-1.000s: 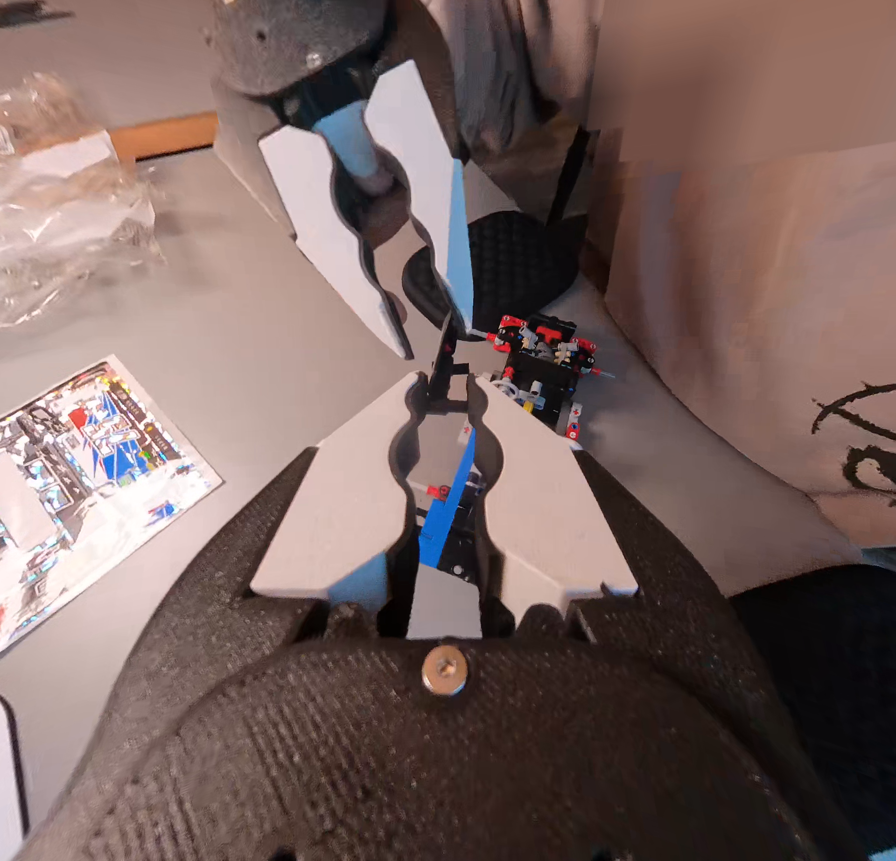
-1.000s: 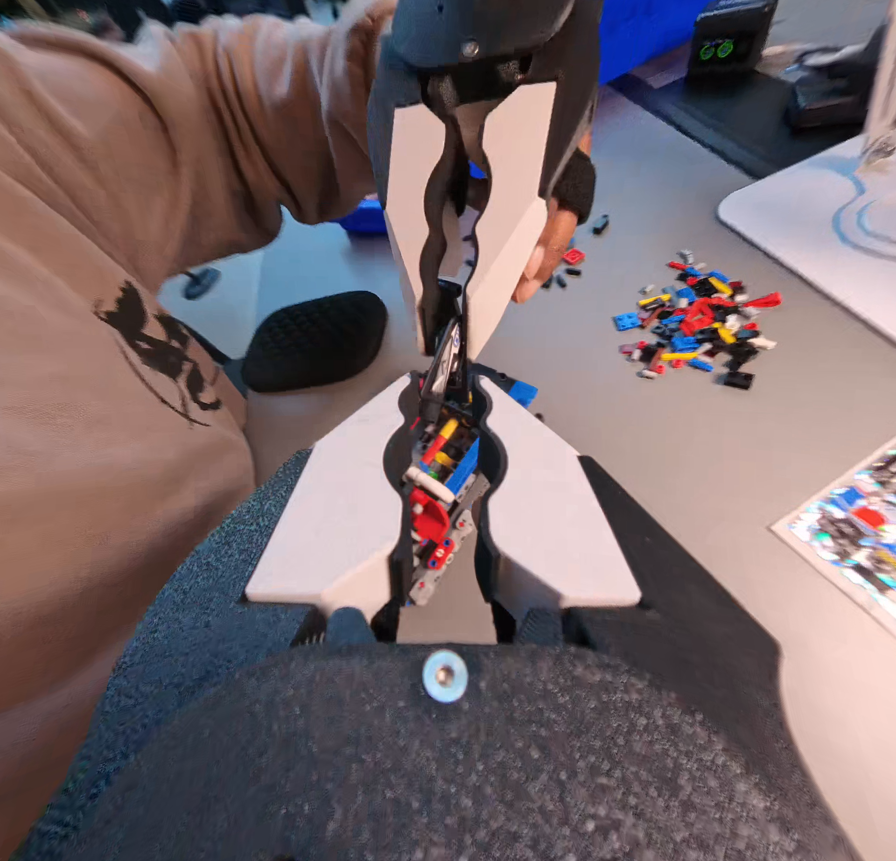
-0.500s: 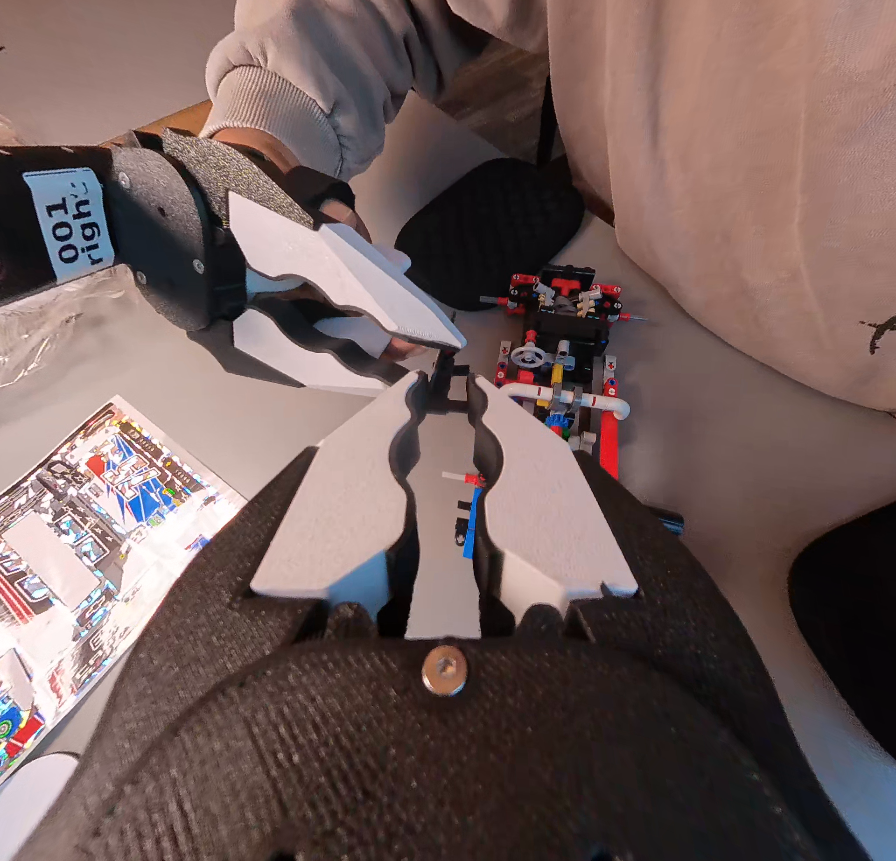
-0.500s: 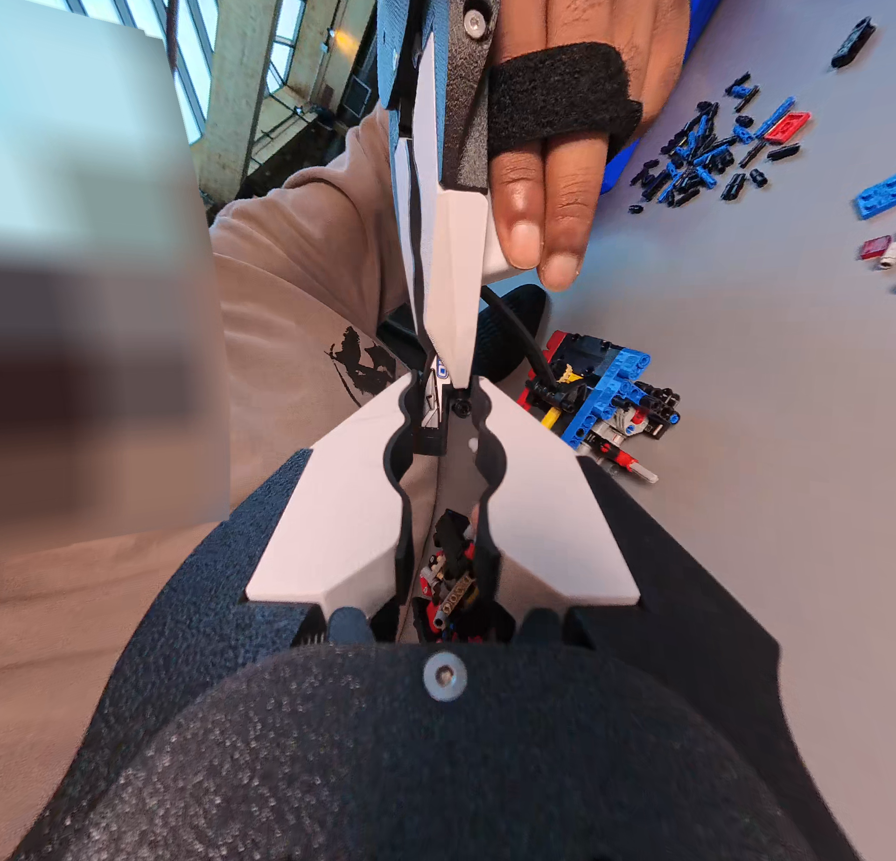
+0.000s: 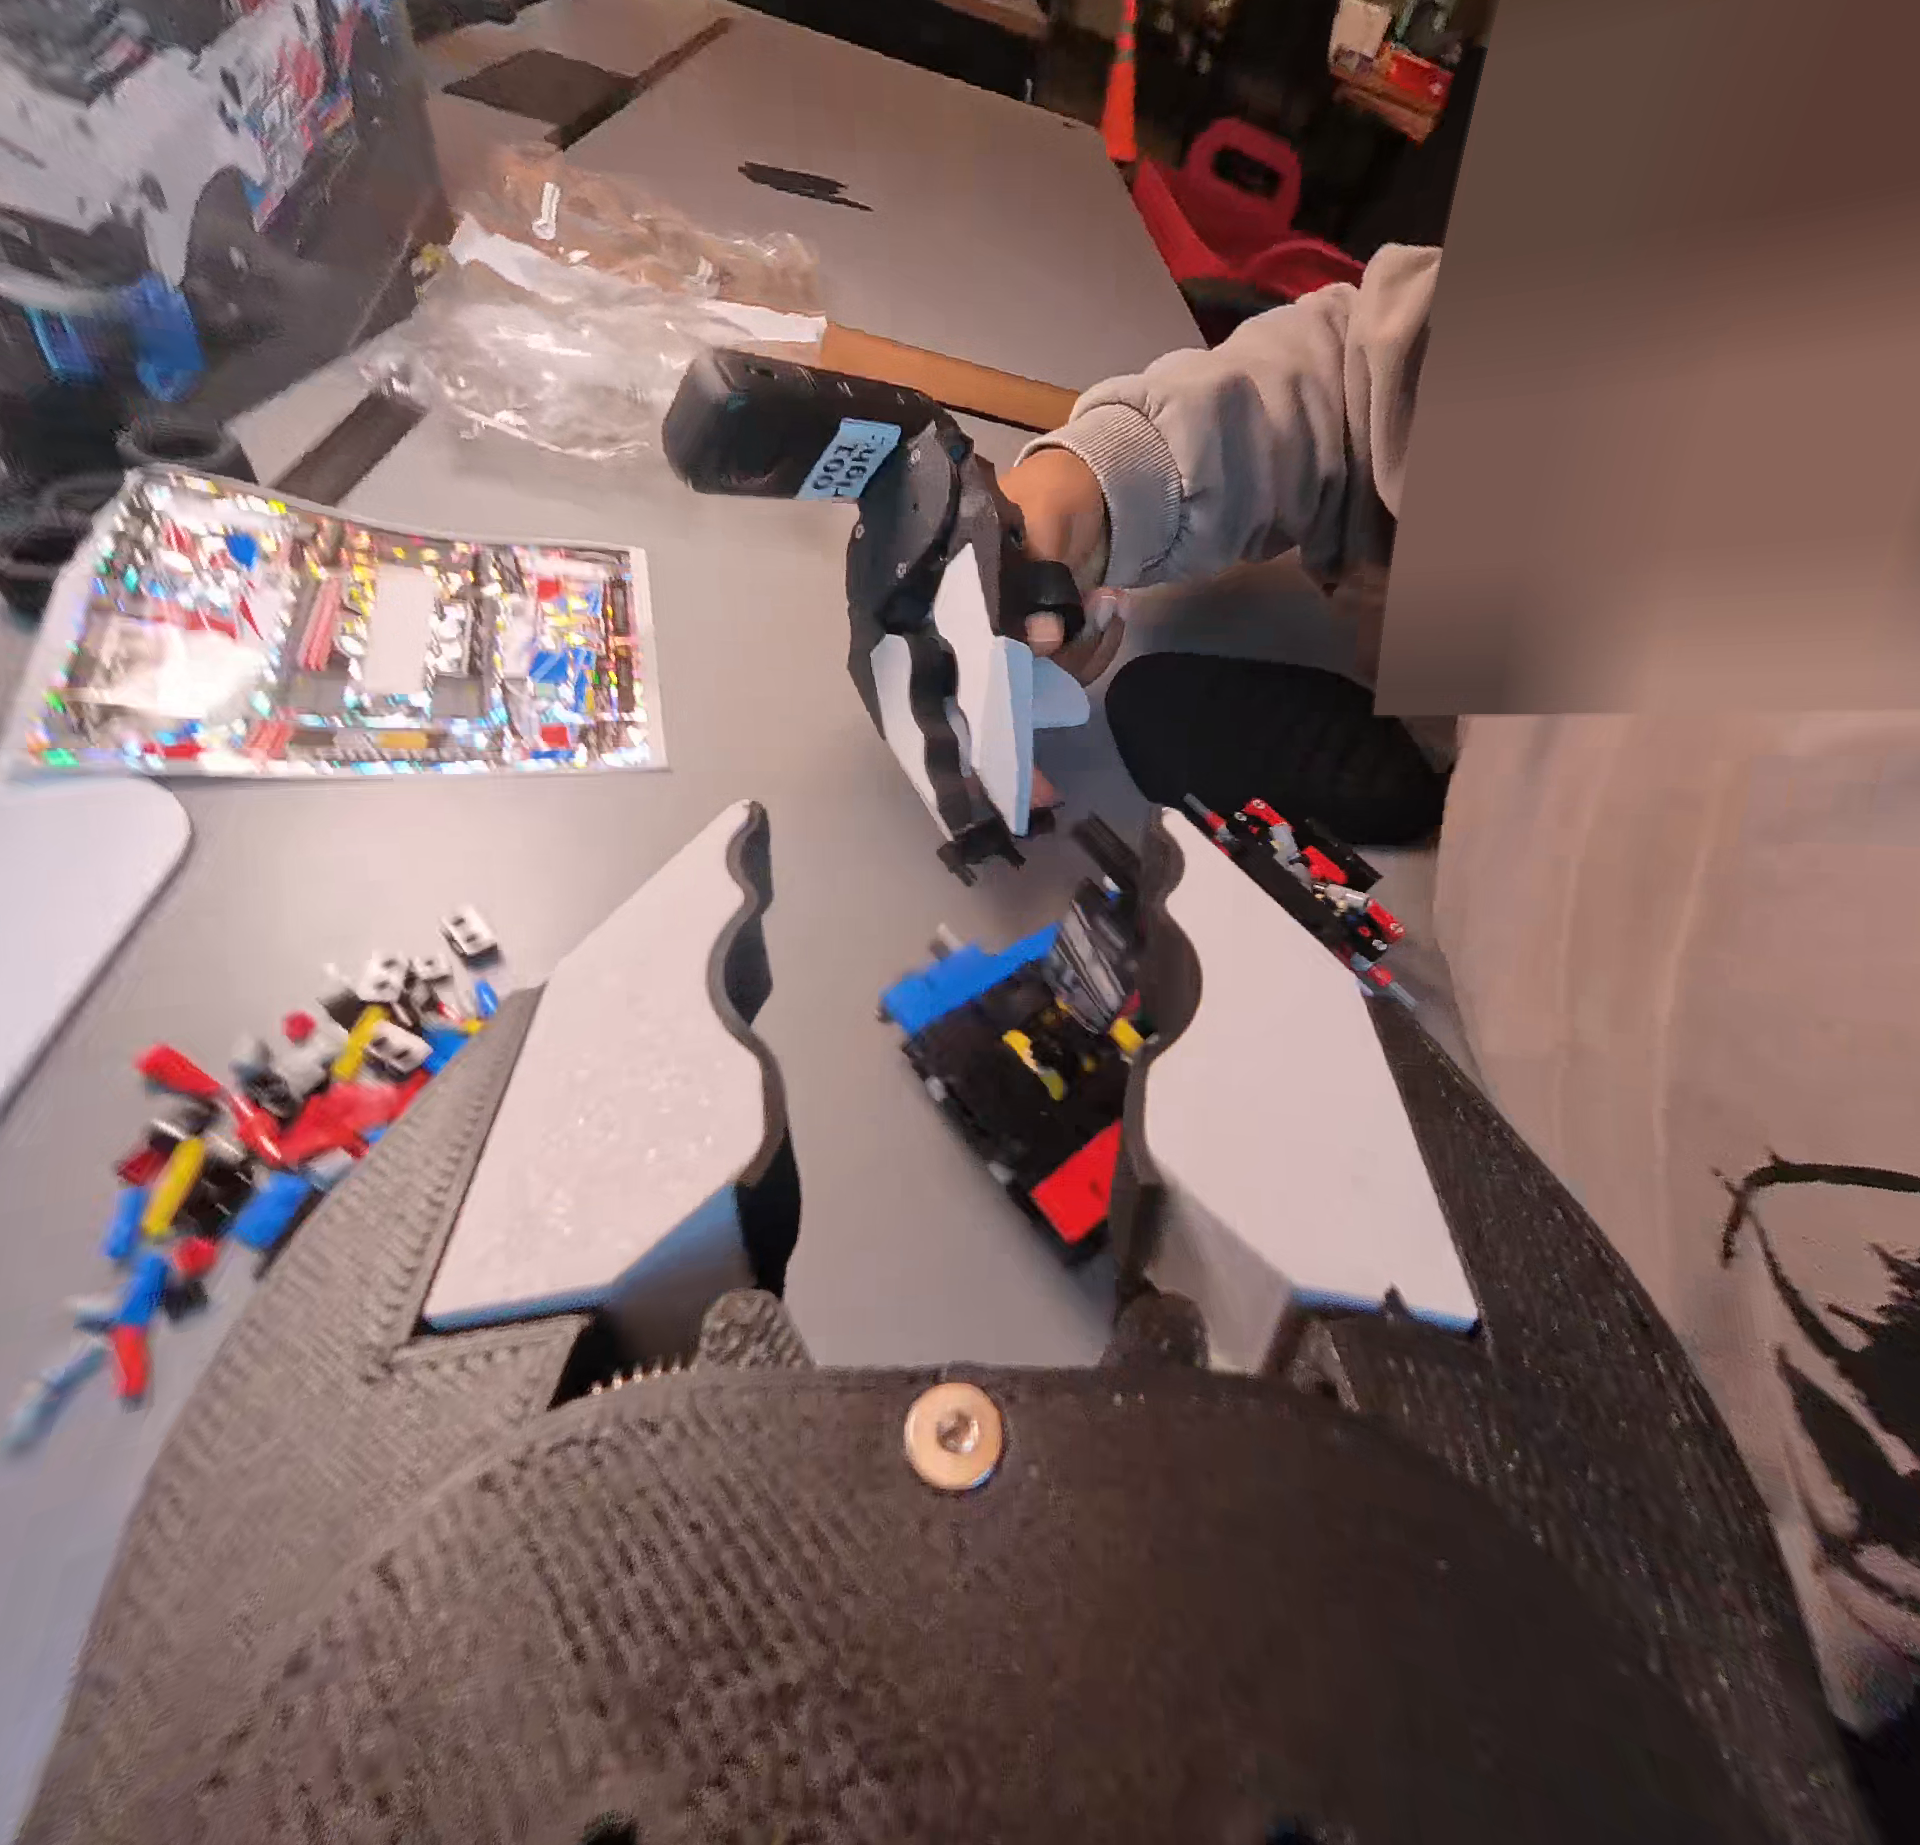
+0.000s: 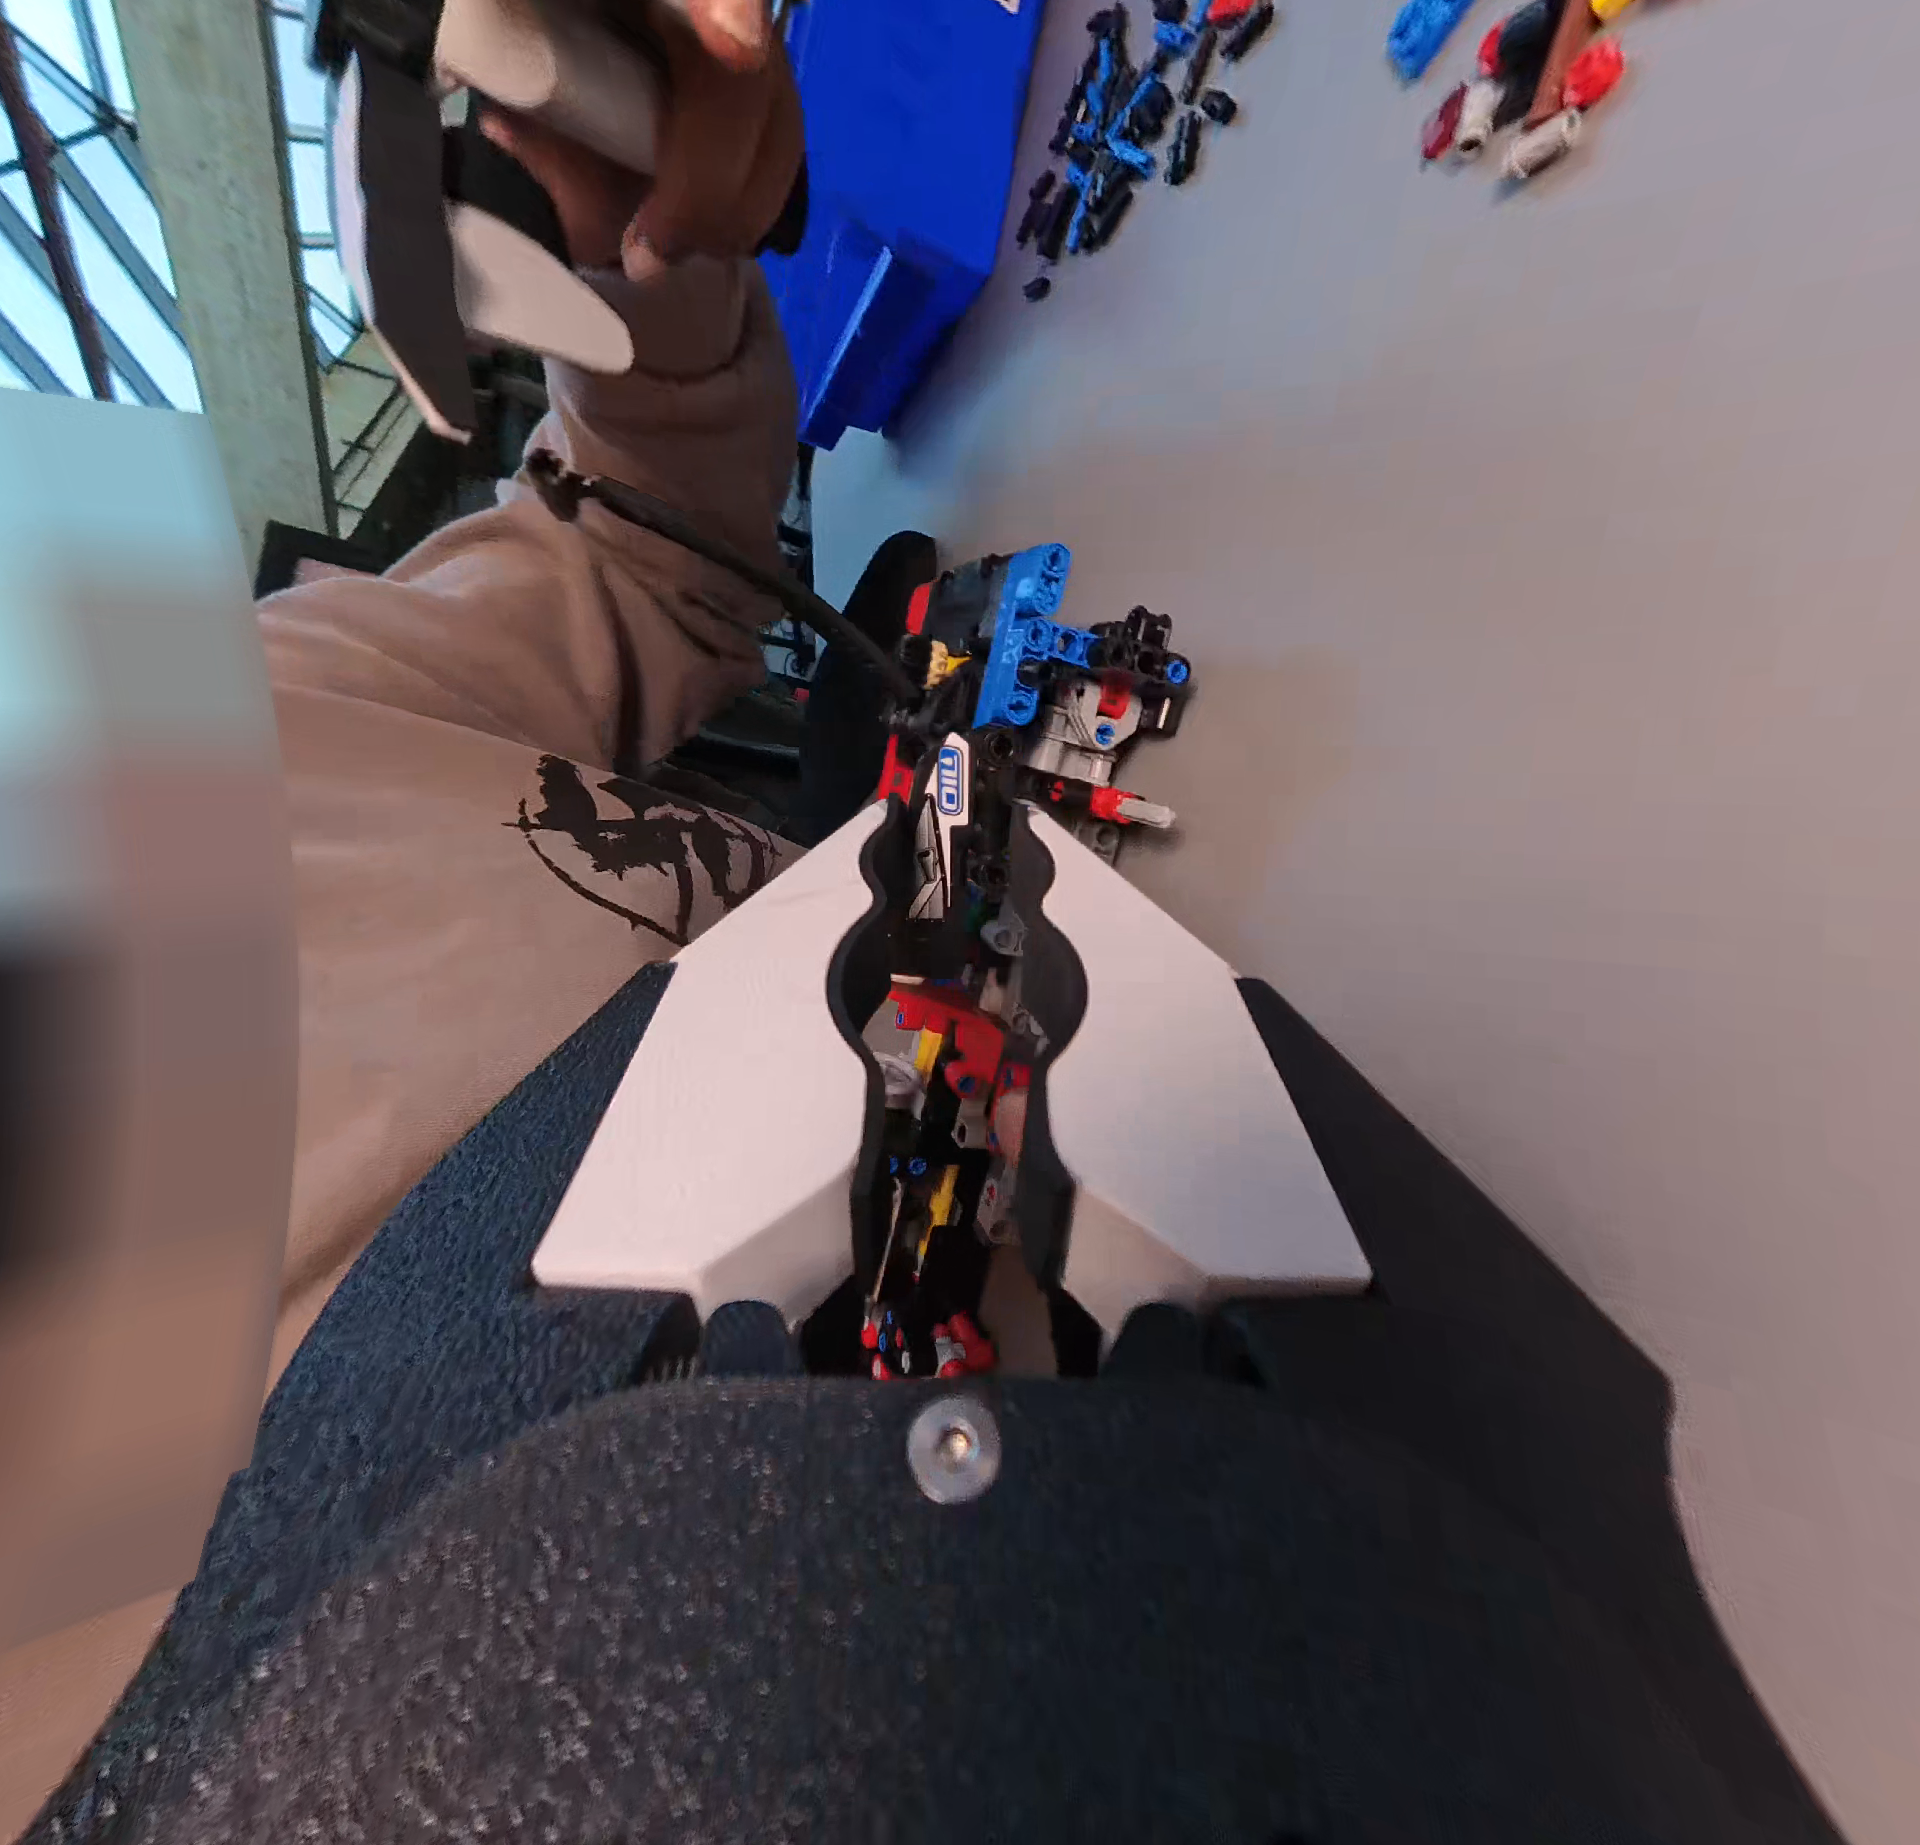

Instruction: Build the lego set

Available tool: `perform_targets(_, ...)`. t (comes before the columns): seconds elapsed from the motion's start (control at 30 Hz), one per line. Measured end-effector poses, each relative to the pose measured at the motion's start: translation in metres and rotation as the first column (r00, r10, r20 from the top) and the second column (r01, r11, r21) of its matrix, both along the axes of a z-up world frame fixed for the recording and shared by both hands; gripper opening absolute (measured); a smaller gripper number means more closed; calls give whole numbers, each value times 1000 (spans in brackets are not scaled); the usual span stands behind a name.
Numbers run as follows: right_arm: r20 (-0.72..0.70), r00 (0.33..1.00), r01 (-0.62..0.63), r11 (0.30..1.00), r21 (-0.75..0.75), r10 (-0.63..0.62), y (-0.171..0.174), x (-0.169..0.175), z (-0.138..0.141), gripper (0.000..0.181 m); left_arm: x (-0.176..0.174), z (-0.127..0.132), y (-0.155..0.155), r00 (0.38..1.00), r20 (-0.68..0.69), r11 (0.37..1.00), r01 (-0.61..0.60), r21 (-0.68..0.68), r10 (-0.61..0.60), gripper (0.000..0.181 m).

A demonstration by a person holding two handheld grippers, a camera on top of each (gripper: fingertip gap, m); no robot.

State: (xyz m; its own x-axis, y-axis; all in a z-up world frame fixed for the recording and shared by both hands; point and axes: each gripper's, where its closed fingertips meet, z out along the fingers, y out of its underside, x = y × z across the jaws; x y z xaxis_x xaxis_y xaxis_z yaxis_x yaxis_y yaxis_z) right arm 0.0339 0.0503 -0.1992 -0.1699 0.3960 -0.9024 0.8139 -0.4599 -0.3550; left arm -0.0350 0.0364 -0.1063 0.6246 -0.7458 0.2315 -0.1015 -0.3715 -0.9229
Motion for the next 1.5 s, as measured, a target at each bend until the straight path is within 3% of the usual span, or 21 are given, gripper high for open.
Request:
perform_targets(0.07,46,999,-1,1000,-24,2,-7,0,-9,16,8,-20,-25,996,44,995,-70,-64,73,86)
perform_targets(0.17,60,998,-21,999,-44,24,-17,-1,-14,17,19,-20,-39,950,218,975,-213,-66,223,81)
perform_targets(0.33,54,998,-26,996,-82,31,-19,-2,-11,16,13,7,-50,922,262,950,-308,45,286,80)
perform_targets(0.43,49,998,-32,995,-89,36,-21,-2,-11,16,16,-3,-58,944,107,949,-316,21,312,82)
perform_targets(0.53,42,998,-46,994,-98,50,-25,-2,-13,17,18,-49,-55,909,-105,906,-413,-89,404,83)
perform_targets(0.63,42,996,-71,992,-106,75,-32,-3,-16,17,31,-86,-43,876,-137,854,-482,-195,463,80)
perform_targets(0.93,53,993,-103,988,-111,109,-33,-4,-19,17,44,-119,-23,877,-313,864,-443,-239,364,66)
perform_targets(1.5,67,988,-130,987,-92,136,-33,-2,-15,16,44,-121,-22,870,-335,863,-449,-231,363,57)
